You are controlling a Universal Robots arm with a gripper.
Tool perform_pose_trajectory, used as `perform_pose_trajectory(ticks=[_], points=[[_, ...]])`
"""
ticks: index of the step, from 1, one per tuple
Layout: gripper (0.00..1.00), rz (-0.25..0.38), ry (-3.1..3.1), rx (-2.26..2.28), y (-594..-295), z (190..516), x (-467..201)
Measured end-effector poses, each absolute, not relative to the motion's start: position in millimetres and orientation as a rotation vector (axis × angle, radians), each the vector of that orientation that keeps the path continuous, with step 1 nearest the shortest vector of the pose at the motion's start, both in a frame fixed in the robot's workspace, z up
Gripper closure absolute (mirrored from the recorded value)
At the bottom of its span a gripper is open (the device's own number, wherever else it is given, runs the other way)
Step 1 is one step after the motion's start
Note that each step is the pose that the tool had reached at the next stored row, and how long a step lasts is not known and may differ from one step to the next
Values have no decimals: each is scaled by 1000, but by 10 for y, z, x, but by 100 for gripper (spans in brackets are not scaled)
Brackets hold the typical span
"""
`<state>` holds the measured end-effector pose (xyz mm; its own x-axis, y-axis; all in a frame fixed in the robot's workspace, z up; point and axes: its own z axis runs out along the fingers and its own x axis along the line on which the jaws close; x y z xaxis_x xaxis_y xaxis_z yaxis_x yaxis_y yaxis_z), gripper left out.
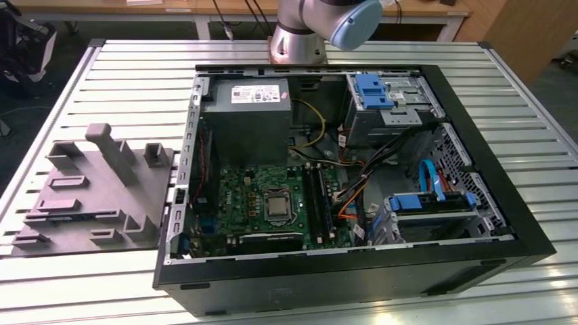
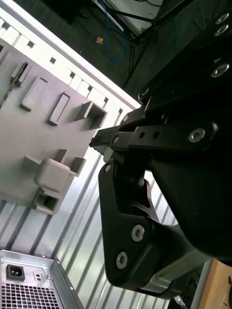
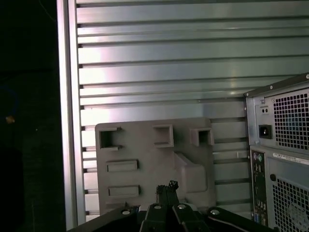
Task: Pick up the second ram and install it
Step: 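Reach for the second ram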
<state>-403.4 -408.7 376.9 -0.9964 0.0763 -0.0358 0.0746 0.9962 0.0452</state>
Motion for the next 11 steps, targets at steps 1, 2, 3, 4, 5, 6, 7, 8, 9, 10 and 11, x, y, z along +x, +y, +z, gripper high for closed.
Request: perform_pose_trajectory(ticks=[1,2,3,4,5,6,7,8,9,10,11], points=[[90,68,3101,117,-4103,3762,-4042],[90,68,3101,117,-4118,3755,-4050],[90,68,3101,117,-4132,3748,-4059],[90,68,3101,117,-4144,3742,-4067],[90,68,3101,117,-4156,3735,-4074],[90,68,3101,117,-4168,3728,-4081],[90,68,3101,117,-4177,3722,-4088],[90,68,3101,117,-4185,3717,-4095],[90,68,3101,117,-4194,3711,-4102],[90,68,3101,117,-4204,3706,-4110],[90,68,3101,117,-4214,3699,-4118]])
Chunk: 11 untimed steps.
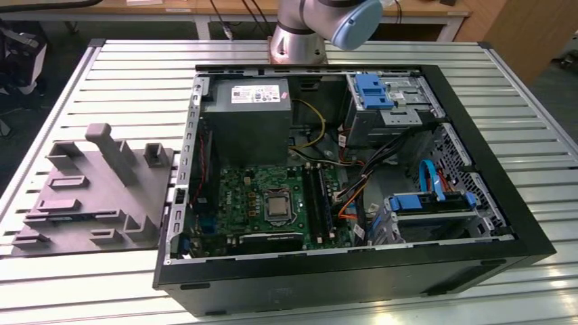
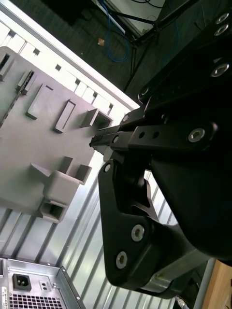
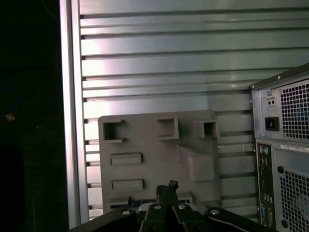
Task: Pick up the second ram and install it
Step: 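Reach for the second ram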
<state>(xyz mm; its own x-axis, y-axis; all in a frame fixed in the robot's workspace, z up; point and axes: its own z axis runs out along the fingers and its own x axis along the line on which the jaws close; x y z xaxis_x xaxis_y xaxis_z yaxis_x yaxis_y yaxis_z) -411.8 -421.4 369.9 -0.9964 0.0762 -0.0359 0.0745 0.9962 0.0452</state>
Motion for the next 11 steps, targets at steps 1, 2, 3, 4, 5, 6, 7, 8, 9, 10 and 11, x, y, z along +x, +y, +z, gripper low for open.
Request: perform_pose_trajectory(ticks=[1,2,3,4,5,6,7,8,9,10,11], points=[[90,68,3101,117,-4226,3693,-4126],[90,68,3101,117,-4240,3686,-4134],[90,68,3101,117,-4254,3680,-4141],[90,68,3101,117,-4269,3673,-4148],[90,68,3101,117,-4283,3664,-4154],[90,68,3101,117,-4298,3656,-4161],[90,68,3101,117,-4312,3648,-4168],[90,68,3101,117,-4328,3638,-4175],[90,68,3101,117,-4344,3628,-4179],[90,68,3101,117,-4359,3617,-4183],[90,68,3101,117,-4375,3606,-4187]])
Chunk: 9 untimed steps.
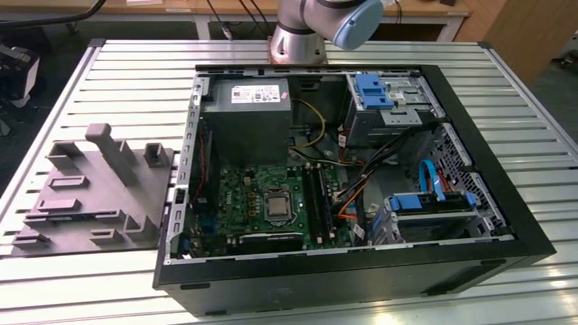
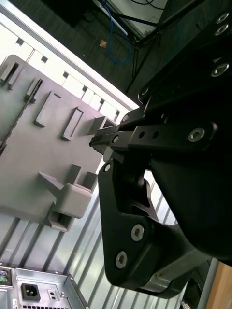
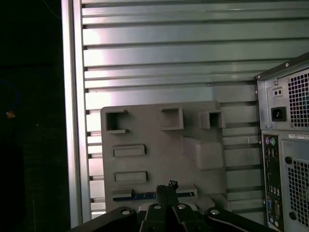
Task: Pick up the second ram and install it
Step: 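Reach for the second ram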
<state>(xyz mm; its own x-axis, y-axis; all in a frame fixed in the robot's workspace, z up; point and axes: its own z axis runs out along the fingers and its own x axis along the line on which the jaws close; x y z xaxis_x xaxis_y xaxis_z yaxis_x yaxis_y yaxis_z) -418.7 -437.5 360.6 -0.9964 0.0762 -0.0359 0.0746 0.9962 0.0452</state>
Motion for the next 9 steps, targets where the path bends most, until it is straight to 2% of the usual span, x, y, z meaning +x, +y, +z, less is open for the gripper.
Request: perform_pose_trajectory(ticks=[9], points=[[90,68,3102,117,-4514,3487,-4204]])
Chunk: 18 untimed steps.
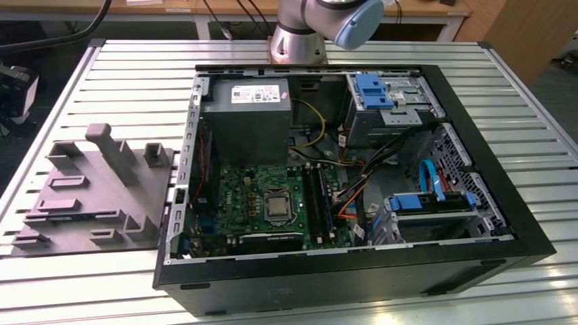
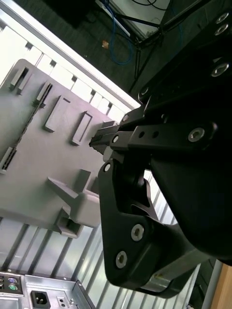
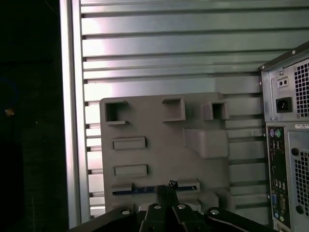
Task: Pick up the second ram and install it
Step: 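Reach for the second ram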
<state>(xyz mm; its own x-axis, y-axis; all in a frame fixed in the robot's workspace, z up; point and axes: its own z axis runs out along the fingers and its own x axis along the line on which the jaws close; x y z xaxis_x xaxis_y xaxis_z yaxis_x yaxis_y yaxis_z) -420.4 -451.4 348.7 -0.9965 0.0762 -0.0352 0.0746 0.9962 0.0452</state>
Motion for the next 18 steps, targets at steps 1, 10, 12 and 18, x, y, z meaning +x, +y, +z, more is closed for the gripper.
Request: perform_pose_trajectory(ticks=[1,10,12,18], points=[[90,68,3102,117,-4529,3470,-4205],[90,68,3103,117,-4640,3341,-4214],[90,68,3103,117,-4661,3312,-4215],[90,68,3105,117,-4716,3225,-4217]])
